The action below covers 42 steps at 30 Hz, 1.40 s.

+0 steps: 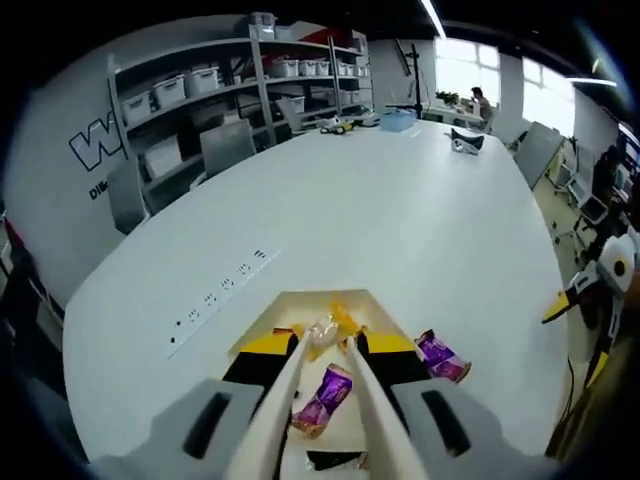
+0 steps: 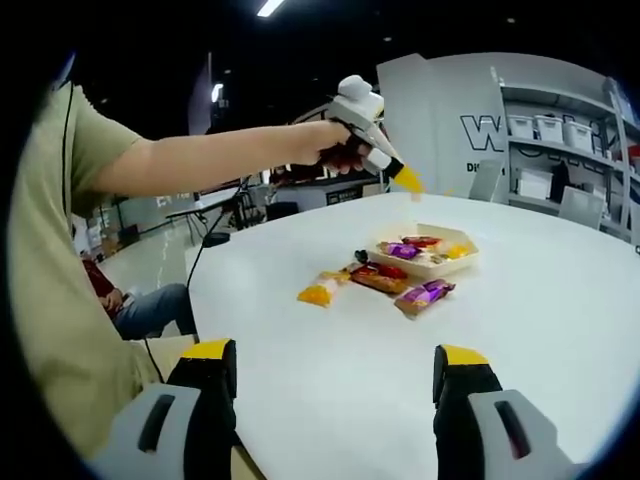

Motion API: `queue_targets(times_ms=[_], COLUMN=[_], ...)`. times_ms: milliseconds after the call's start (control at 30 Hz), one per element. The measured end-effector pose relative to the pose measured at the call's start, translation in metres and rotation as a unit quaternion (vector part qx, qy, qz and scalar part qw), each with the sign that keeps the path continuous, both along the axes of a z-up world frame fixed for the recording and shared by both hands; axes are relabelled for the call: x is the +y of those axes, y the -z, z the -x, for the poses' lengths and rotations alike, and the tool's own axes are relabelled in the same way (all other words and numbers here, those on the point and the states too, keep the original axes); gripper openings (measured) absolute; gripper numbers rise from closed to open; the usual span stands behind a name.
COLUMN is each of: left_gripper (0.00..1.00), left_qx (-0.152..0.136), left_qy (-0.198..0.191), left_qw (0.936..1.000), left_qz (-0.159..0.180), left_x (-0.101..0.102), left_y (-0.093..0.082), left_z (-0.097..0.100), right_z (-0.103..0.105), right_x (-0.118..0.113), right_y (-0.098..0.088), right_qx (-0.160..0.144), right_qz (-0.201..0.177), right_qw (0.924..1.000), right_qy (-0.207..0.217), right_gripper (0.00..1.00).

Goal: Place the target food into the container with the food tongs after gripping and lifting it, then release it inside without dropping or visibly crushing the food.

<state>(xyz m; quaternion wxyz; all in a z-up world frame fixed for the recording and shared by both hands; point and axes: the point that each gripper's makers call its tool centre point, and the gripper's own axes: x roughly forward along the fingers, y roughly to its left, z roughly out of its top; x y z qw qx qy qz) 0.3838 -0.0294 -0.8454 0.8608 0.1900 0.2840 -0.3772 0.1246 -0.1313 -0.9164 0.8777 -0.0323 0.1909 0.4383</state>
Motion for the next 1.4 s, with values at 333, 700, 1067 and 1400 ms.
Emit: queue_targets(times_ms=[333,700,1067,1400], left_gripper=[0.22,0.22,0.22,0.22], left_qx=[-0.001,-0.005,-0.006,0.006], left_qy=[0.008,0.025,0.039,0.049], left_qw=[1.0000,0.9997,0.9992,0.9987], left_qz=[-0.004,-0.002,-0.007,-0.016], left_x=[0.010,0.011,0.024,0.036], left_y=[-0.005,-0.012,-0.008,0.013], left_z=[0.021,0.044,0.082,0.117], right_z=[0.002,0.002,0.002,0.002], right_x=[0.005,0.010,0.014,0.018], right_y=[-0.002,-0.005,-0.006,-0.006], right_qx=[-0.002,-0.005,-0.006,-0.006], right_qz=[0.000,0.000,0.000,0.000], right_qw=[1.0000,0.9999,0.9999,0.9998], right_qy=[-0.005,-0.011,-0.015,-0.020], right_gripper=[0.80,0.80,0.80,0.80])
